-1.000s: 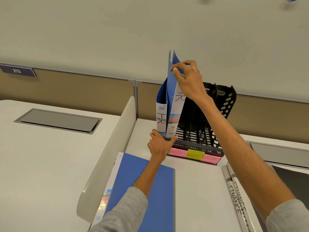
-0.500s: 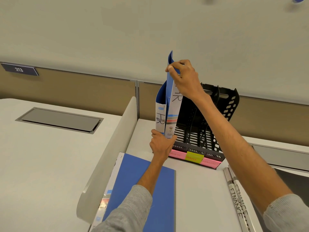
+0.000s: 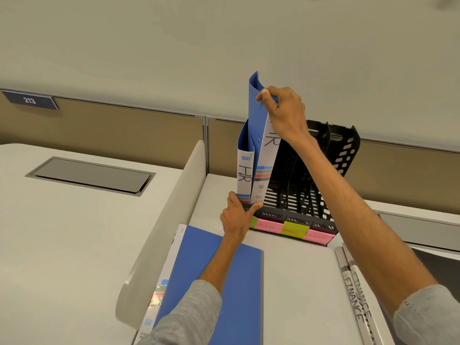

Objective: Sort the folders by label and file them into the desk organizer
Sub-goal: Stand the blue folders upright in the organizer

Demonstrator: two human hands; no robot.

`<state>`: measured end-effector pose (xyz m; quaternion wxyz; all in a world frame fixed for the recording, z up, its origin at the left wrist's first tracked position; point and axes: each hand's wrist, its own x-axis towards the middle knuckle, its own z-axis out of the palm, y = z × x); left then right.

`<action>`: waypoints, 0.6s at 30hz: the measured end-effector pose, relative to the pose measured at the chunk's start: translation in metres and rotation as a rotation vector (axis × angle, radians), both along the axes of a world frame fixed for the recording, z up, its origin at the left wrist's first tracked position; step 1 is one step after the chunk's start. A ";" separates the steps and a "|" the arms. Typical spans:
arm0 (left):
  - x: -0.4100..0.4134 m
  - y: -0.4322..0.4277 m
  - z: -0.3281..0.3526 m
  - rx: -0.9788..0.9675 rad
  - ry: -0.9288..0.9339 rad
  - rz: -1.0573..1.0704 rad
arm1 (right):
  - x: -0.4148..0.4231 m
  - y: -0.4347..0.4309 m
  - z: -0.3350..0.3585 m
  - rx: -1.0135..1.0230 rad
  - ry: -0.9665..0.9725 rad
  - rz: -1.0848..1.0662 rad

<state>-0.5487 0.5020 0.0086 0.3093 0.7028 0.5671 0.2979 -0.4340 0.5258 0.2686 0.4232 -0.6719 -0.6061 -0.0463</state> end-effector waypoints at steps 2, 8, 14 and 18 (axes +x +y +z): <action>0.001 0.000 0.001 -0.004 -0.017 0.012 | 0.000 0.001 0.001 -0.010 0.001 -0.003; 0.002 -0.003 -0.002 -0.001 -0.035 0.040 | 0.003 -0.001 0.005 -0.059 0.086 -0.017; 0.003 -0.006 -0.003 0.002 -0.025 0.041 | -0.009 0.004 0.012 -0.202 0.012 0.113; 0.001 -0.005 -0.003 0.015 -0.028 0.030 | -0.022 0.012 0.005 -0.173 -0.029 0.044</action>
